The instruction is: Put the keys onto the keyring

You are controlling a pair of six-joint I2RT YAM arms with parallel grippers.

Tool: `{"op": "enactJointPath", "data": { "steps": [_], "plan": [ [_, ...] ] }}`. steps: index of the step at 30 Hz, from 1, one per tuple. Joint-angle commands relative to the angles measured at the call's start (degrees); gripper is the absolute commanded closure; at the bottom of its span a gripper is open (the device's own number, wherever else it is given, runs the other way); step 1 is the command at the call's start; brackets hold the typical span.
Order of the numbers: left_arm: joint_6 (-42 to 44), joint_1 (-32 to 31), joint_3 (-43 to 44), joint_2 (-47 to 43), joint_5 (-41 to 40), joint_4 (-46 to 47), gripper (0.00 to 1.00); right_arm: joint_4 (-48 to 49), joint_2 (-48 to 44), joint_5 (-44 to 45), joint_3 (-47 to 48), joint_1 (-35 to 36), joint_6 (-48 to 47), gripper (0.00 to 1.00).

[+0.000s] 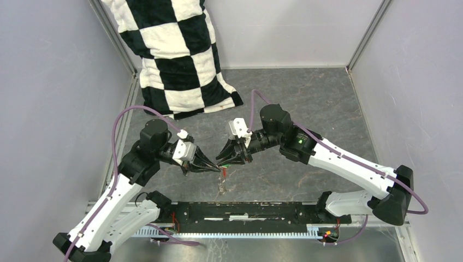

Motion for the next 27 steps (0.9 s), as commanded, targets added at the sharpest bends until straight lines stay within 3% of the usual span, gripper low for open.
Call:
{"op": "enactJointPath", "data": {
  "steps": [1, 27],
  "plan": [
    [2.04, -0.26, 1.34, -1.15, 0.77, 2.97, 0.98, -3.07, 0.00, 1.78, 3.61, -0.02, -0.84, 0.72],
    [2.19, -0.22, -0.06, -3.43, 0.23, 3.04, 0.98, -14.64, 3.00, -0.57, 13.69, -1.13, -3.72, 0.56]
  ]
}}
